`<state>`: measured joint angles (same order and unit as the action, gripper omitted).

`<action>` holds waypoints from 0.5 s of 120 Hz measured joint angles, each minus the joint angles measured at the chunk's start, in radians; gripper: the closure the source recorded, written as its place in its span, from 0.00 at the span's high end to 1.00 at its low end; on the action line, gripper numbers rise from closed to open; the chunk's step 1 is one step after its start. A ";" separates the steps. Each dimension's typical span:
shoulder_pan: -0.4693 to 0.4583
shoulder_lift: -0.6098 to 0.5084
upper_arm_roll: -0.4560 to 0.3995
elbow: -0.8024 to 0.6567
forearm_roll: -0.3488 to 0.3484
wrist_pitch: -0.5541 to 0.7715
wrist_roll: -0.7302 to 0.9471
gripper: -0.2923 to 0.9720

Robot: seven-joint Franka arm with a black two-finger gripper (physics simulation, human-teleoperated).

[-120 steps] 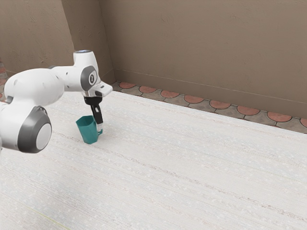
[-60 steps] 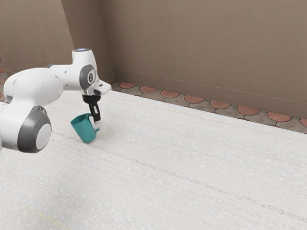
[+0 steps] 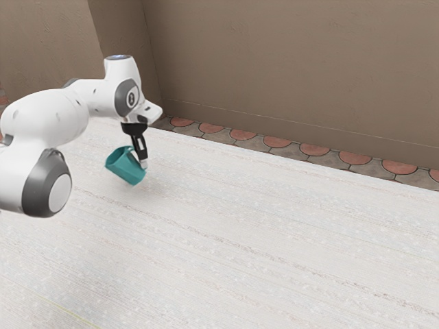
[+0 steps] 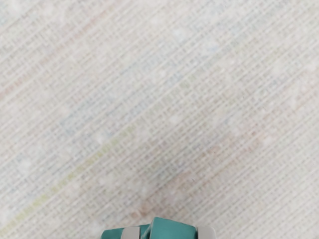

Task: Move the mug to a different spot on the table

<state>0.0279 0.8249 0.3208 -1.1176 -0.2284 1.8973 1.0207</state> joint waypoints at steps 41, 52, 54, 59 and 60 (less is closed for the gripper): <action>-0.112 -0.173 -0.009 -0.262 0.009 0.041 -0.015 0.19; -0.137 -0.186 -0.010 -0.300 0.009 0.051 -0.021 0.19; -0.141 -0.187 -0.010 -0.304 0.010 0.052 -0.022 0.19; -0.156 -0.199 -0.010 -0.326 0.011 0.055 -0.025 0.19; -0.159 -0.202 -0.010 -0.330 0.012 0.056 -0.025 0.19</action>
<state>-0.1308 0.6231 0.3111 -1.4480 -0.2169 1.9534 0.9953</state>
